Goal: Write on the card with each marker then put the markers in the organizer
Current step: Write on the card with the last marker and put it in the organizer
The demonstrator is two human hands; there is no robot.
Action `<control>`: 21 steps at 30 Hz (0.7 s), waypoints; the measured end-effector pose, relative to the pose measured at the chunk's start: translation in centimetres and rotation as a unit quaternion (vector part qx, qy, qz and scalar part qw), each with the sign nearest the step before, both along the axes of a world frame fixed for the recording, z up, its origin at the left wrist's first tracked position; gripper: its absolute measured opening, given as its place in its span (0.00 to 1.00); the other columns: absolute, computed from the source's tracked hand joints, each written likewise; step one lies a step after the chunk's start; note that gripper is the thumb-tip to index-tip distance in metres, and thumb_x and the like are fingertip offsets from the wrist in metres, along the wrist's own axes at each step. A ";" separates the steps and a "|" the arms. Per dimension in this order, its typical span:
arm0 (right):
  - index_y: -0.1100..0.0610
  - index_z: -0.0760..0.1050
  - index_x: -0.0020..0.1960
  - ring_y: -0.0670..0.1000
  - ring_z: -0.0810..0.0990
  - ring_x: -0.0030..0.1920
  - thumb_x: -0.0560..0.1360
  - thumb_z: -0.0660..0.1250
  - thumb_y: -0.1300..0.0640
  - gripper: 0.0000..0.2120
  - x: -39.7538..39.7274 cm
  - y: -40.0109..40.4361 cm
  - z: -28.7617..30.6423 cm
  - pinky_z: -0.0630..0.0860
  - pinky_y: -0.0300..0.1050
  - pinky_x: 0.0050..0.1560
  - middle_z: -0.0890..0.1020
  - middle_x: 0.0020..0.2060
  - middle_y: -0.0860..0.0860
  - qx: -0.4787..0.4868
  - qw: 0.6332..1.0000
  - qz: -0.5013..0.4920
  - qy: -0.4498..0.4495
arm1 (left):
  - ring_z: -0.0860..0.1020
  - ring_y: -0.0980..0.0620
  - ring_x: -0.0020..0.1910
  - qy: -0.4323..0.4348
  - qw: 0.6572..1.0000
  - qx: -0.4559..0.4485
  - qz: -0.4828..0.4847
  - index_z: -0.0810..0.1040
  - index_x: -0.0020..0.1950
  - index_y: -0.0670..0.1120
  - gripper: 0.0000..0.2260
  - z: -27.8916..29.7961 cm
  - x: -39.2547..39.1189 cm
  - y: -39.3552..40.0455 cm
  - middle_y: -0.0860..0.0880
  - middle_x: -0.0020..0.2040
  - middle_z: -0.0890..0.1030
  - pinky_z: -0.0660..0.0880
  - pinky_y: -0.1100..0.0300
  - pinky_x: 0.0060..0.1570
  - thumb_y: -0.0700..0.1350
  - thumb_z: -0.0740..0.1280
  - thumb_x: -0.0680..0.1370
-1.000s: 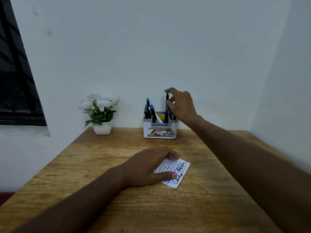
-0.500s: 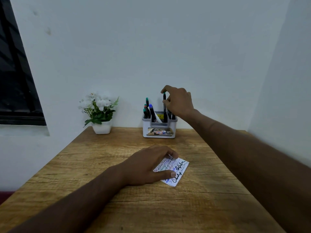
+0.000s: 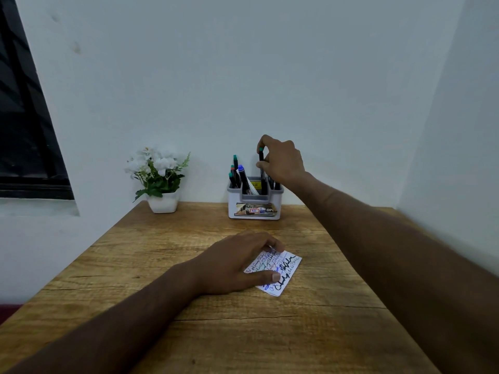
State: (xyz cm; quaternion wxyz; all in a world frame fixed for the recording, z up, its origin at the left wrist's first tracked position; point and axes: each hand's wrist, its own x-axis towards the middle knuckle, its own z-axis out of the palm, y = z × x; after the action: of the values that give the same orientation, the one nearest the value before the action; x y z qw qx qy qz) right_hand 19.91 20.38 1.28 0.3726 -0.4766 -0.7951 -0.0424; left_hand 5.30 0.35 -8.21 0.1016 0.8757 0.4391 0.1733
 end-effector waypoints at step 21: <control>0.56 0.72 0.61 0.55 0.85 0.38 0.80 0.74 0.56 0.14 0.1 -0.6 2.4 0.84 0.51 0.44 0.84 0.40 0.56 0.102 0.984 0.025 0.147 | 0.72 0.63 0.69 -0.001 1.000 0.004 -0.005 0.72 0.75 0.58 0.23 -0.2 -0.2 0.3 0.62 0.72 0.75 0.73 0.52 0.70 0.64 0.66 0.82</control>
State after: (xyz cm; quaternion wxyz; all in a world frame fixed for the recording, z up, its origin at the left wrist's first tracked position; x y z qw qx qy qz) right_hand 19.96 19.80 3.65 0.5331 -0.4165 -0.7351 -0.0435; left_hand 5.06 0.61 -8.45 0.0992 0.8780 0.4340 0.1757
